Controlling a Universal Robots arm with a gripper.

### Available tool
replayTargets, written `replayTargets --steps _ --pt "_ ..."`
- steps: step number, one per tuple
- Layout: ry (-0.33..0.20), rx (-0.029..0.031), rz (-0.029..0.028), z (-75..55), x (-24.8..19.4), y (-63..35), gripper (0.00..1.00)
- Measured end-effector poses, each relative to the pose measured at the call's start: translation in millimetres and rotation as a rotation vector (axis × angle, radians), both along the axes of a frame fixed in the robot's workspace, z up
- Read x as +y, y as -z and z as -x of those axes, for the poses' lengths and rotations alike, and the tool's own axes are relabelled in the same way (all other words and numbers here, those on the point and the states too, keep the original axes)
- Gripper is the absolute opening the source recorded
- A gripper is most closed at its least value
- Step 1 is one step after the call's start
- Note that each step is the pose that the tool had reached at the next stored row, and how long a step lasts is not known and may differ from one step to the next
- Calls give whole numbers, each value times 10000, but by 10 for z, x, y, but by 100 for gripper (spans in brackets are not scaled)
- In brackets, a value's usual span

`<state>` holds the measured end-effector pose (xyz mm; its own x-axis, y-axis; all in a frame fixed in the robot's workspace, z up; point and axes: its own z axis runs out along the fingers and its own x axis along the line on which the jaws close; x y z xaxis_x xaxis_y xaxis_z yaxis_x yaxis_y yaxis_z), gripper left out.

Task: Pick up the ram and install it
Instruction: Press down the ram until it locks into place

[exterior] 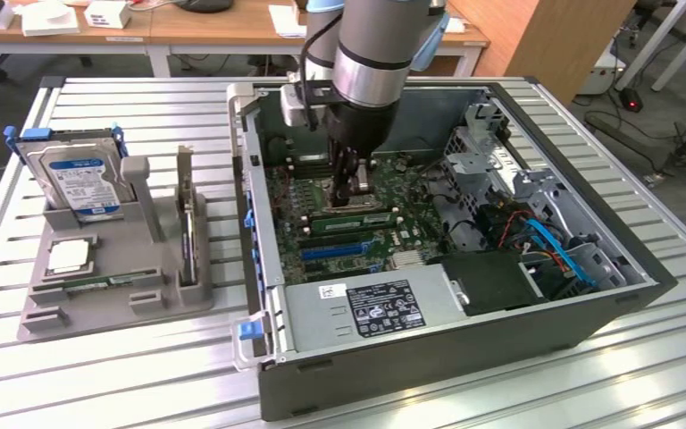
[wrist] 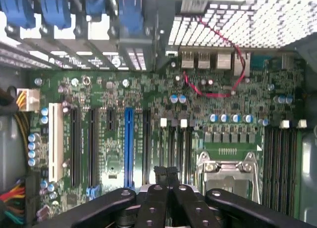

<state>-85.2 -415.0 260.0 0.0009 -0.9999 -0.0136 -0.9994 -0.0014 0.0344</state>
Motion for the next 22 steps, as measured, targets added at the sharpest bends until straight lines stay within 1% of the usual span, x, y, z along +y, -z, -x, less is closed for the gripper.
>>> replayTargets --steps 6,11,16,22 --pt "7 -1 0 55 0 0 9" --pt "13 0 0 64 0 0 9" --pt "15 -1 0 152 0 0 9" --pt "13 -1 -2 158 0 15 9"
